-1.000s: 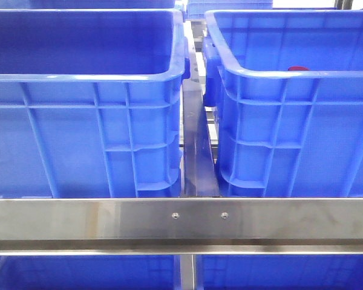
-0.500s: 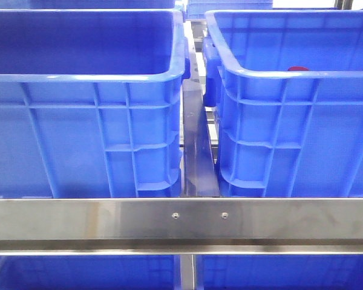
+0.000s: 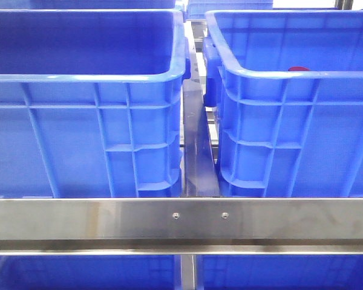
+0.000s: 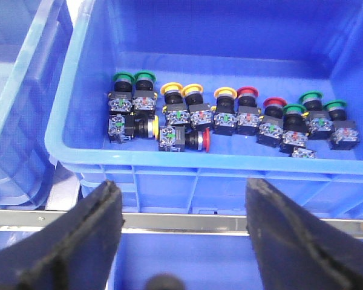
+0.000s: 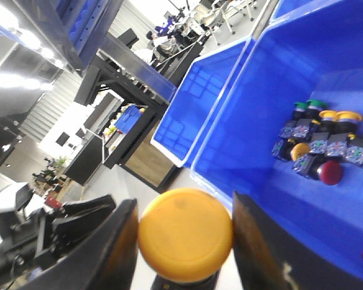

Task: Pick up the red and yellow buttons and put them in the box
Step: 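Move the yellow button with the right gripper over the bin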

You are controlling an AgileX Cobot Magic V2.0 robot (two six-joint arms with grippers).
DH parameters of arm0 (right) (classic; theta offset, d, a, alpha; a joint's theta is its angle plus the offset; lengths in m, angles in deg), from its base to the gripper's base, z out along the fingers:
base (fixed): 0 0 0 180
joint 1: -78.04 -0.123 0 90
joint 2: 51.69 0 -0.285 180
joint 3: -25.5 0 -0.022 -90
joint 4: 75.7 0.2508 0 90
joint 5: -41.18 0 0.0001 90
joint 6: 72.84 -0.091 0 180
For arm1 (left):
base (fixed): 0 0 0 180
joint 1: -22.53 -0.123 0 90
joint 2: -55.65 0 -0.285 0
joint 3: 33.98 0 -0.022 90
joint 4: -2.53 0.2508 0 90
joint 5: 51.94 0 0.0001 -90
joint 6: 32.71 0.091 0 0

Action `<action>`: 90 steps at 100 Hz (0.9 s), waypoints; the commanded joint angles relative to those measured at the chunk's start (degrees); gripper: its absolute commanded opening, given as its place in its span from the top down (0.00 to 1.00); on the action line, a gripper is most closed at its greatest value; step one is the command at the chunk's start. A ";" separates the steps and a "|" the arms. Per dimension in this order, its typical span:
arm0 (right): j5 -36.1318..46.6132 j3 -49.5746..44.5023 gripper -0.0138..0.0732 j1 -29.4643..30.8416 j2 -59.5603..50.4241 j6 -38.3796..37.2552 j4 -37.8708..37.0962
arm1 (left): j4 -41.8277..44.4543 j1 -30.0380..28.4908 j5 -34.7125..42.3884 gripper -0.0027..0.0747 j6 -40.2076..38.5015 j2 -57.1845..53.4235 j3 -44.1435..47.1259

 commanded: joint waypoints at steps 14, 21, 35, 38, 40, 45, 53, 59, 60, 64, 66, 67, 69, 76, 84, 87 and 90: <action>-1.55 2.10 0.57 7.76 -1.60 2.03 4.80 | 0.38 -0.15 4.62 0.64 -0.53 -1.55 -1.02; -1.56 2.10 0.57 11.64 -1.60 2.91 4.56 | 0.48 -0.15 4.62 0.76 -0.53 -1.55 -1.02; -1.21 2.10 0.57 20.22 -1.60 5.94 4.17 | 1.28 -0.15 5.39 0.99 -0.42 -1.55 -1.02; -0.80 2.10 0.57 21.96 -1.60 6.91 4.17 | 1.53 -0.15 5.63 0.99 -0.42 -1.55 -1.02; -0.36 2.10 0.57 23.25 -1.60 7.76 4.13 | 1.84 -0.15 5.78 0.99 -0.42 -1.55 -1.02; 1.29 2.10 0.57 26.12 -1.60 10.04 4.13 | 2.50 -0.15 6.39 0.99 -0.42 -1.55 -1.02; 7.27 2.10 0.57 30.18 -1.60 14.22 4.13 | 3.41 -0.15 7.24 0.99 -0.42 -1.55 -1.02; 12.56 2.10 0.57 31.94 -1.36 16.59 4.13 | 3.50 -0.15 7.38 0.99 -0.42 -1.55 -1.02; 13.86 2.10 0.57 32.23 -1.33 17.18 4.13 | 3.64 -0.15 7.38 0.99 -0.42 -1.55 -1.02; 17.19 2.10 0.57 32.67 -1.11 18.78 4.13 | 3.74 -0.15 7.38 0.99 -0.42 -1.55 -1.02; 19.10 2.10 0.57 32.73 -0.90 19.79 4.13 | 3.87 -0.15 7.38 0.99 -0.42 -1.55 -1.02; 20.31 2.14 0.57 32.73 -0.84 20.53 4.13 | 3.87 -0.15 7.38 0.99 -0.42 -1.55 -1.02; 22.09 2.17 0.57 32.73 -0.67 21.61 4.13 | 3.87 -0.15 7.38 0.99 -0.42 -1.55 -1.02; 26.19 2.50 0.57 32.73 0.75 25.00 4.47 | 3.87 -0.15 7.38 0.99 -0.42 -1.55 -1.02; 29.09 3.64 0.57 32.73 3.31 27.78 4.72 | 4.00 -0.15 7.38 0.99 -0.42 -1.55 -1.02; 29.89 4.19 0.57 32.73 4.78 28.68 4.72 | 4.00 -0.15 7.38 0.99 -0.42 -1.55 -1.02; 30.56 4.79 0.57 32.73 6.03 29.59 4.72 | 4.00 -0.15 7.38 0.99 -0.42 -1.55 -1.02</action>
